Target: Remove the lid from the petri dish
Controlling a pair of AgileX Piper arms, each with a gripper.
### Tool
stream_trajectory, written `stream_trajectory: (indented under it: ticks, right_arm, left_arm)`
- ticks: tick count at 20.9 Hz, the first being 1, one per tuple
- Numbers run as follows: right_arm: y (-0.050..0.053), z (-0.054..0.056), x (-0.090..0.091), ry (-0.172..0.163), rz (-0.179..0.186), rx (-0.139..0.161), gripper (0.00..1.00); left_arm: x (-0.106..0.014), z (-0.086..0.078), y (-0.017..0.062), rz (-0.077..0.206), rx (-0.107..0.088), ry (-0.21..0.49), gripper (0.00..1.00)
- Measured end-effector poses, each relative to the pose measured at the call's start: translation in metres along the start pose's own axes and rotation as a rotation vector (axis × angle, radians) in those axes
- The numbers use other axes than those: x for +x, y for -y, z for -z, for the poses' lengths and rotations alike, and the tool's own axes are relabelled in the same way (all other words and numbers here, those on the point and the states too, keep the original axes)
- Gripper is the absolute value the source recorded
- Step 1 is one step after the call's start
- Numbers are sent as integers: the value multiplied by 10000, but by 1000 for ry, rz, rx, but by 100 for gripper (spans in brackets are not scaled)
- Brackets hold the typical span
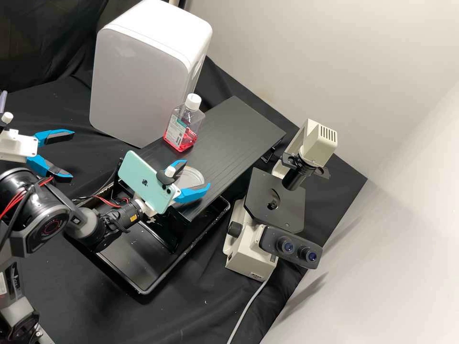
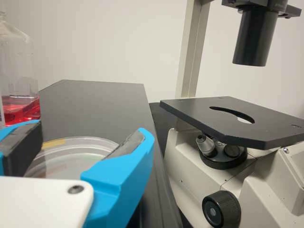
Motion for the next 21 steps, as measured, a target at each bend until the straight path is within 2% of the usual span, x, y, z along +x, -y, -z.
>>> stream_trajectory:
  ticks: [2,3,7,21]
  right_arm:
    - [0,0,0,0,0,0,100]
    - [0,0,0,0,0,0,100]
    - [0,0,0,0,0,0,100]
    - [3,4,0,-1,1,0,100]
  left_arm:
    - [0,-1,0,0,0,1,100]
    - [0,-1,0,0,9,1,100]
    - [0,-1,0,0,23,1,100]
    - [4,-11,18,5,22,0,100]
